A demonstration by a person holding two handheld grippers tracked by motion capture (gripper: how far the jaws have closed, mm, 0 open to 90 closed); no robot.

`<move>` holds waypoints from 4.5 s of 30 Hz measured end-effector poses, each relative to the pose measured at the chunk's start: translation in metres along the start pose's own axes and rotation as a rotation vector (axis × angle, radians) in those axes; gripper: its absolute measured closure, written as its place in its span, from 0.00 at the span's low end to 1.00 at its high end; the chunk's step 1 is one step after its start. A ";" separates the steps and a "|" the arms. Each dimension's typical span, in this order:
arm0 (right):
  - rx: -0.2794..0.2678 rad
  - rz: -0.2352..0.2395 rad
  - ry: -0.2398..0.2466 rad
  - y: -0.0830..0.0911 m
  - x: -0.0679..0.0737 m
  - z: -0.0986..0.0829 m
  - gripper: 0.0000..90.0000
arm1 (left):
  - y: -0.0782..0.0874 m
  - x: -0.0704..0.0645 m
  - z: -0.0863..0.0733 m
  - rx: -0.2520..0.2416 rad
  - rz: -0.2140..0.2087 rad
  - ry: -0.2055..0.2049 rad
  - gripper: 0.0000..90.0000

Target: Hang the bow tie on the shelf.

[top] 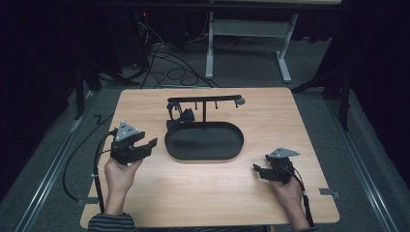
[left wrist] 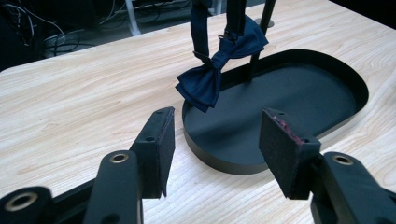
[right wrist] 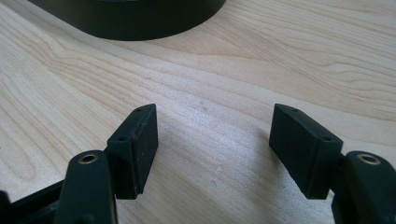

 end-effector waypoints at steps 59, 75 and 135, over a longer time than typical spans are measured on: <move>0.002 0.001 0.000 0.000 0.000 0.000 0.38 | 0.001 -0.009 -0.045 0.015 -0.056 0.093 0.49; 0.003 0.002 -0.001 0.000 0.001 0.000 0.38 | -0.005 -0.017 -0.056 0.032 -0.081 0.108 0.48; 0.002 0.002 0.002 0.000 0.001 -0.001 0.38 | -0.042 -0.035 -0.118 0.143 -0.086 0.164 0.47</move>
Point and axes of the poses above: each handheld gripper's, and its own axes: y roughly backward along the jaws, z roughly out of its top, x roughly to its left, the point moved 10 cm from there along -y, roughly forward along the jaws, and after that the axes turned 5 degrees about -y, right-handed, at the moved point
